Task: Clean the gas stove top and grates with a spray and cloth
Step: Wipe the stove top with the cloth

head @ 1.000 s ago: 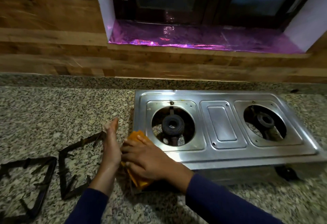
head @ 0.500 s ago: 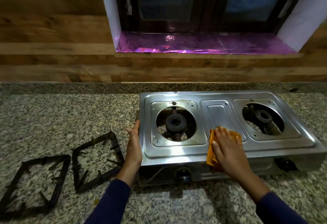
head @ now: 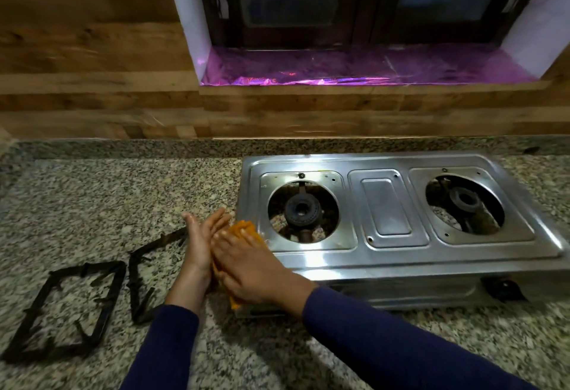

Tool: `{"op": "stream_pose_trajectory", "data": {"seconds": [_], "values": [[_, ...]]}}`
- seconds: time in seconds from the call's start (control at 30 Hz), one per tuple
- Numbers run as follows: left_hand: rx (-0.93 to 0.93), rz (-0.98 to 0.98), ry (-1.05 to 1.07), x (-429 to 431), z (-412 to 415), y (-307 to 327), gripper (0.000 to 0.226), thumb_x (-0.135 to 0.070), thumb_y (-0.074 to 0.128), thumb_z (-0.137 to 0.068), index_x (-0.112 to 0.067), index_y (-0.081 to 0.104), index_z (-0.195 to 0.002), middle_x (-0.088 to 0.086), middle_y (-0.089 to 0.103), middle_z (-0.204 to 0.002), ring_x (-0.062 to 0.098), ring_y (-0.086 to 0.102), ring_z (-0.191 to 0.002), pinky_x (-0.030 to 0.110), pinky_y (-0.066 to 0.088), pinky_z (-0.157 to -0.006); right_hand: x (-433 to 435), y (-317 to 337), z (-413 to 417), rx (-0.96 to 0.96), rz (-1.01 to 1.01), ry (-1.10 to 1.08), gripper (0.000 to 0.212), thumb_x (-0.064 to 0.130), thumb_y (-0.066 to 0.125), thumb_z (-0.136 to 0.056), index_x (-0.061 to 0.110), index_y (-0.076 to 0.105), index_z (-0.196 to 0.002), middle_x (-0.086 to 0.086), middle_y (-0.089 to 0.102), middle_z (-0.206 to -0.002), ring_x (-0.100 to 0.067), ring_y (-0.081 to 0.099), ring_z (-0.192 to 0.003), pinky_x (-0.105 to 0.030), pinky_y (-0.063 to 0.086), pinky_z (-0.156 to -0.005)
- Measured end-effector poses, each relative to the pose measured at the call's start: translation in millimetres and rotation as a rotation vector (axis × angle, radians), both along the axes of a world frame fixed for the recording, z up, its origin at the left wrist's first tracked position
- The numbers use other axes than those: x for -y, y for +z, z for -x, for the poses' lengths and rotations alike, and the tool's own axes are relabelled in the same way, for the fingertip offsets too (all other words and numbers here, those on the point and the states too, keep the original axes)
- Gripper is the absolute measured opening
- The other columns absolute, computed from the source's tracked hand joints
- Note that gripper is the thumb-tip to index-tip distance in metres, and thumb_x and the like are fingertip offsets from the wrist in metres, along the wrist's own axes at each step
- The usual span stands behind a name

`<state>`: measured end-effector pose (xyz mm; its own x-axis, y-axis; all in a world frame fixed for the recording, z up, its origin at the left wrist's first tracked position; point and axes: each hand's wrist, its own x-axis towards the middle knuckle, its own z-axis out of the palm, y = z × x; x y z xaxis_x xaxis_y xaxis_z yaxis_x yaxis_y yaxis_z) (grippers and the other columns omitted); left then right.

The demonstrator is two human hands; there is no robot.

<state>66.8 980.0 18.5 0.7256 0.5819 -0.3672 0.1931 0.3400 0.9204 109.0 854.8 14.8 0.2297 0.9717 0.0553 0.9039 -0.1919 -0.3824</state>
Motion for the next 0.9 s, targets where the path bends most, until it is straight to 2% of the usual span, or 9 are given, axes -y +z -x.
{"op": "stream_pose_trajectory", "data": {"seconds": [0.07,0.17,0.27,0.37,0.47,0.53,0.7,0.8,0.9], "values": [[-0.071,-0.061,-0.023,0.6,1.4,2.2,0.099,-0.077,-0.001,-0.084,-0.017,0.047,-0.146,0.006,0.051,-0.146,0.021,0.044,-0.137,0.041,0.029,-0.116,18.4,-2.5,0.6,-0.018,-0.072,0.196,0.044,0.017,0.056,-0.095,0.002,0.054,-0.136,-0.018,0.051,-0.144,-0.033,0.037,-0.14,-0.05,0.018,-0.116],[-0.153,-0.164,-0.056,21.4,-5.3,6.7,0.092,-0.081,0.006,-0.085,-0.024,0.047,-0.145,-0.005,0.05,-0.142,0.018,0.044,-0.135,0.046,0.03,-0.116,62.1,-4.6,-12.0,-0.095,-0.074,0.295,0.047,0.016,0.048,-0.094,0.007,0.053,-0.14,-0.013,0.044,-0.152,-0.028,0.031,-0.146,-0.048,0.014,-0.119],[-0.198,-0.322,-0.076,43.6,-13.6,2.8,0.086,-0.086,0.015,-0.085,-0.033,0.046,-0.145,-0.002,0.05,-0.147,0.026,0.046,-0.137,0.048,0.035,-0.113,115.7,-6.7,-28.5,-0.142,-0.087,0.176,0.051,0.015,0.049,-0.096,0.014,0.044,-0.148,-0.004,0.034,-0.159,-0.018,0.023,-0.15,-0.041,0.009,-0.124],[-0.3,-0.588,-0.044,66.1,-14.4,-1.4,0.075,-0.071,0.012,-0.093,-0.031,0.028,-0.155,0.001,0.037,-0.157,0.027,0.038,-0.143,0.043,0.033,-0.11,180.1,-10.5,-58.2,-0.132,-0.102,-0.068,0.05,0.033,0.039,-0.104,0.024,0.032,-0.153,0.007,0.024,-0.162,-0.006,0.013,-0.151,-0.033,0.005,-0.124],[-0.344,-0.747,-0.051,73.6,-15.0,-1.8,0.075,-0.068,0.011,-0.093,-0.03,0.024,-0.156,0.002,0.036,-0.159,0.029,0.039,-0.142,0.045,0.035,-0.109,212.1,-9.4,-96.8,-0.133,-0.013,-0.258,0.058,0.054,0.019,-0.102,0.03,0.021,-0.155,0.011,0.011,-0.163,-0.003,0.001,-0.151,-0.035,0.003,-0.124],[-0.358,-0.73,-0.033,73.7,-16.6,-1.7,0.074,-0.065,0.01,-0.093,-0.03,0.027,-0.156,0.002,0.038,-0.157,0.029,0.041,-0.141,0.042,0.035,-0.107,205.6,-8.6,-124.4,-0.12,0.037,-0.322,0.066,0.058,0.013,-0.097,0.027,0.018,-0.155,0.012,0.005,-0.161,-0.005,-0.004,-0.15,-0.037,0.0,-0.124],[-0.267,-0.543,0.063,74.6,-16.5,0.1,0.076,-0.073,0.01,-0.09,-0.036,0.037,-0.151,-0.004,0.04,-0.156,0.021,0.037,-0.143,0.036,0.029,-0.111,136.5,-13.4,-215.3,-0.001,0.087,-0.438,0.067,0.048,0.016,-0.096,0.019,0.02,-0.156,-0.003,0.017,-0.165,-0.019,0.009,-0.153,-0.043,-0.001,-0.121],[-0.212,-0.37,0.091,63.0,-14.5,-5.9,0.099,-0.099,0.009,-0.067,-0.047,0.045,-0.143,-0.006,0.04,-0.155,0.02,0.035,-0.144,0.046,0.024,-0.119,89.3,-4.9,-254.5,0.016,0.154,-0.379,0.073,0.054,0.02,-0.093,0.018,0.015,-0.157,-0.004,0.011,-0.166,-0.023,0.005,-0.153,-0.047,-0.002,-0.12],[-0.168,-0.221,0.111,54.4,-7.2,-11.8,0.091,-0.101,0.012,-0.065,-0.055,0.055,-0.131,-0.004,0.045,-0.154,0.023,0.039,-0.143,0.056,0.028,-0.118,59.0,1.6,-266.0,0.059,0.178,-0.24,0.084,0.063,0.023,-0.088,0.017,0.012,-0.158,-0.004,0.007,-0.166,-0.023,0.003,-0.153,-0.048,-0.002,-0.121]]}}
